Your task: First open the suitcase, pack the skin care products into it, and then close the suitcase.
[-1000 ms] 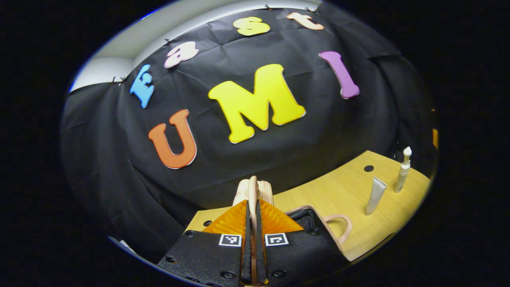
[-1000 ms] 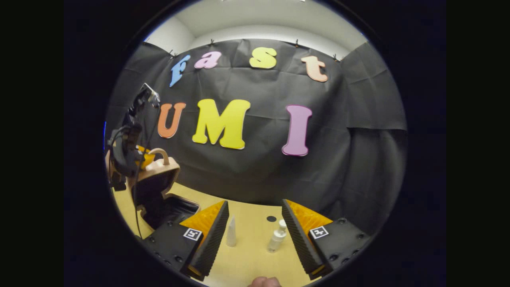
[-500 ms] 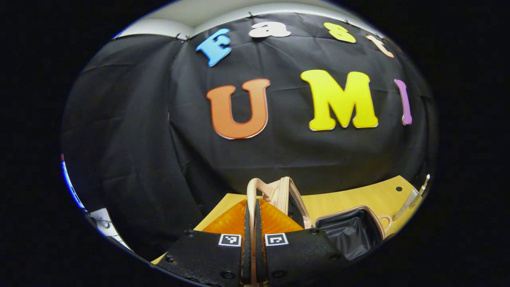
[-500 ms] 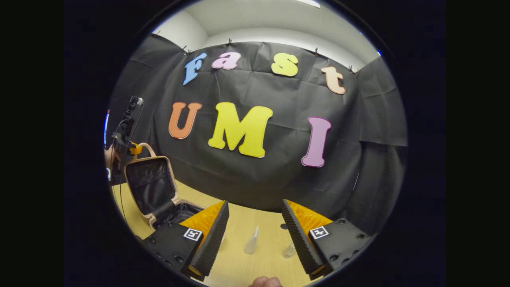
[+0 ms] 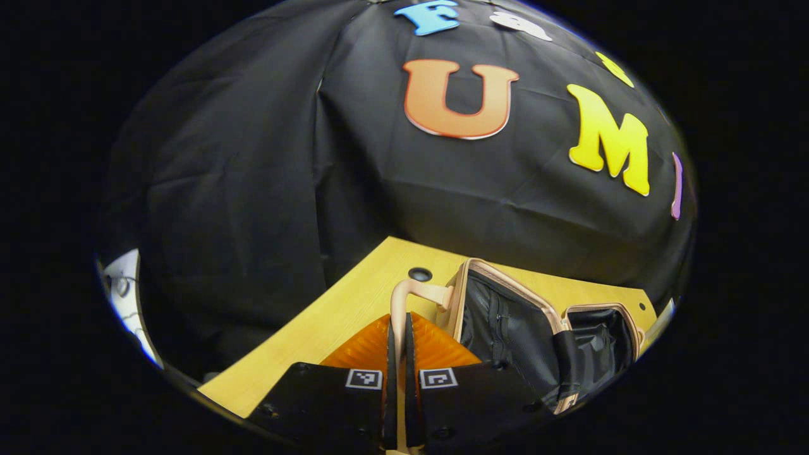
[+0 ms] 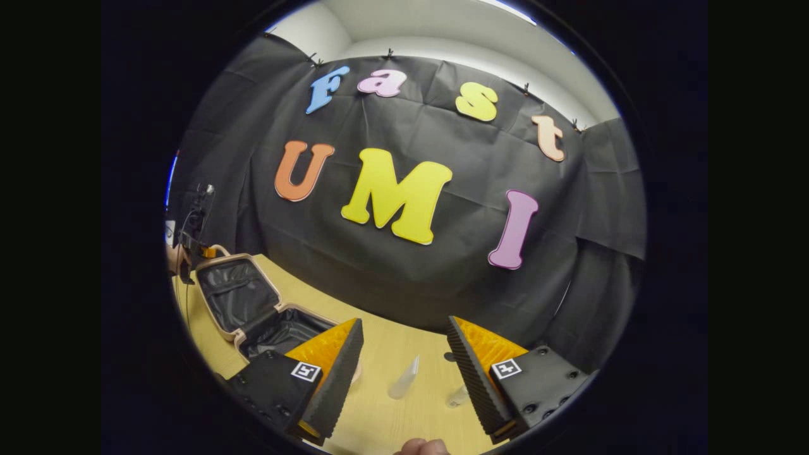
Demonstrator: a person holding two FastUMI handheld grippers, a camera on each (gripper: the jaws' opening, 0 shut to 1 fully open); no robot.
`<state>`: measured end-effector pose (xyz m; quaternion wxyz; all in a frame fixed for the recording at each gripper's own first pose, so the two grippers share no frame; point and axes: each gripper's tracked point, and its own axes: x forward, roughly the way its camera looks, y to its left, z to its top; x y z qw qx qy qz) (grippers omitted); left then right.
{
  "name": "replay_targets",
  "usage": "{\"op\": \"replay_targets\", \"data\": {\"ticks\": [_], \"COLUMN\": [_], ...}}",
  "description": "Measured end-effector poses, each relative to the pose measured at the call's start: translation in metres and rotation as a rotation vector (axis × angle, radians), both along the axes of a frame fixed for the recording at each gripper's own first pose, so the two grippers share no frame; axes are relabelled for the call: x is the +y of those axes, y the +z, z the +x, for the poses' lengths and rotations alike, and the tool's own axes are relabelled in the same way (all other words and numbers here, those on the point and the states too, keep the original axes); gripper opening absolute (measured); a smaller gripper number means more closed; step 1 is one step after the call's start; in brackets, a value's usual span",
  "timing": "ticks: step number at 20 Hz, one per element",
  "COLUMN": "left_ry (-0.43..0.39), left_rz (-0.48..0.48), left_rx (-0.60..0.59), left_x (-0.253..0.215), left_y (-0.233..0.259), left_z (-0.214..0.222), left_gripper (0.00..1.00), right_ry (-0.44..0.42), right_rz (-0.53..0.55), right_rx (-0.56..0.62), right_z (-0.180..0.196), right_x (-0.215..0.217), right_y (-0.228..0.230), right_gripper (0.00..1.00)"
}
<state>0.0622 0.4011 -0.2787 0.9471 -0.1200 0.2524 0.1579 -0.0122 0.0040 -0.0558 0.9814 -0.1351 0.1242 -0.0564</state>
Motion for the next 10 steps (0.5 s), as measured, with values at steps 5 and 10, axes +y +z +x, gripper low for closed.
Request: {"op": "replay_targets", "data": {"ticks": [5,10], "left_ry": [-0.013,-0.037], "left_rz": [-0.071,0.032], "left_rx": [0.129,0.146], "left_x": [0.005,0.014], "left_y": [-0.064,-0.061], "left_z": [-0.011,-0.012], "left_gripper": [0.08,0.15], "right_ry": [-0.007,-0.047], "right_rz": [-0.016,0.008], "right_rx": [0.039,0.068], "right_z": [-0.007,-0.01], "right_x": [0.004,-0.007], "right_y": [-0.011,-0.019], "right_gripper": [0.79,0.8]}}
